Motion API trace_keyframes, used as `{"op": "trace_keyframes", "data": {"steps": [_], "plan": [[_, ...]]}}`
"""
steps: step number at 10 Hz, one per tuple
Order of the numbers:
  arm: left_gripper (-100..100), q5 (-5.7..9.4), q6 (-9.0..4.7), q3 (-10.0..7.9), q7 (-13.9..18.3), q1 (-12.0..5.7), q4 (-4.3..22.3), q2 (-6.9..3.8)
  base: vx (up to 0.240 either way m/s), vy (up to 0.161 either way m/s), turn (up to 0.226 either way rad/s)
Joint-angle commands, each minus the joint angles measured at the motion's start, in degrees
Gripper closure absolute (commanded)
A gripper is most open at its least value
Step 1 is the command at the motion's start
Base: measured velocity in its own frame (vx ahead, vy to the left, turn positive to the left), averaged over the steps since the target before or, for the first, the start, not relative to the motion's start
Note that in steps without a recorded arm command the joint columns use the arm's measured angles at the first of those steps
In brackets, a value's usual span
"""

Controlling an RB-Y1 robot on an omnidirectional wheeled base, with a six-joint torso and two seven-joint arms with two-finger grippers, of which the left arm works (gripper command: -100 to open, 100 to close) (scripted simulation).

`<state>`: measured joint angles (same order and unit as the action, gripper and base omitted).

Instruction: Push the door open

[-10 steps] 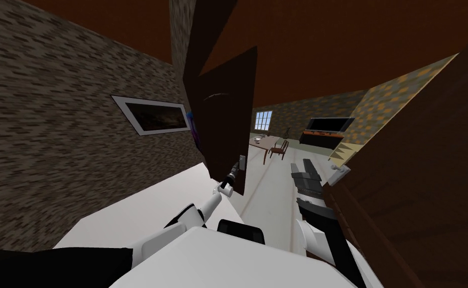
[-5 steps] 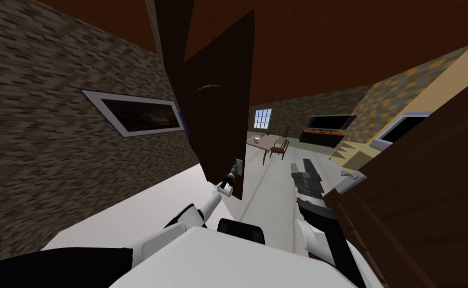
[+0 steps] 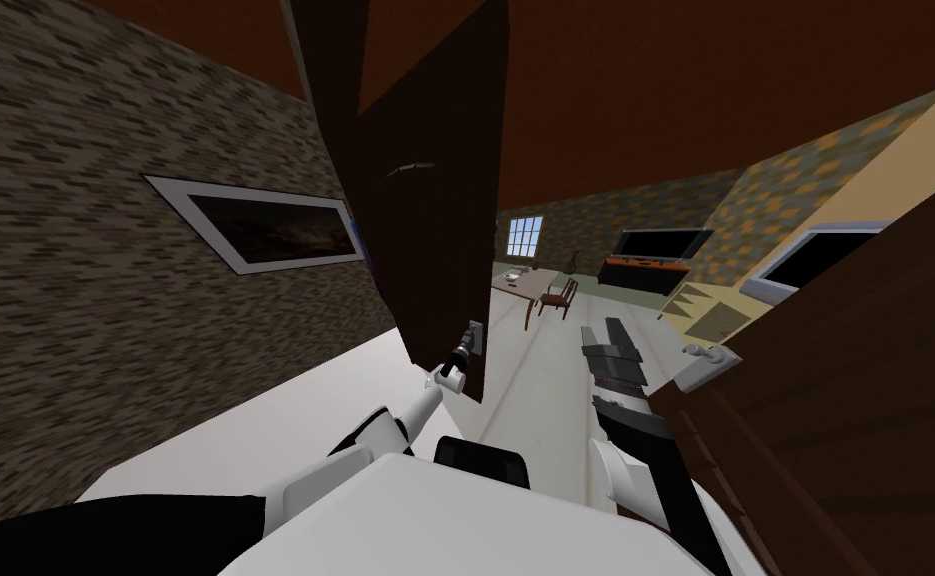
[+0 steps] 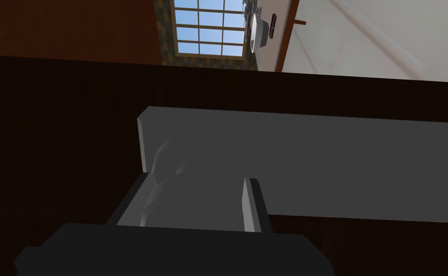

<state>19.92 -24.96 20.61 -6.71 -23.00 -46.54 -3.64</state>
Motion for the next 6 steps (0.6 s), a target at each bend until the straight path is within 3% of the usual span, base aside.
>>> {"op": "trace_keyframes", "data": {"steps": [1, 3, 6], "plan": [[100, 0.0, 0.03, 0.05, 0.01, 0.09, 0.03, 0.04, -0.018, 0.006, 0.003], [100, 0.0, 0.03, 0.05, 0.01, 0.09, 0.03, 0.04, -0.005, 0.001, 0.002], [100, 0.16, 0.04, -1.36, -0.3, 0.08, 0.55, -0.44, 0.14, -0.102, 0.042]]}}
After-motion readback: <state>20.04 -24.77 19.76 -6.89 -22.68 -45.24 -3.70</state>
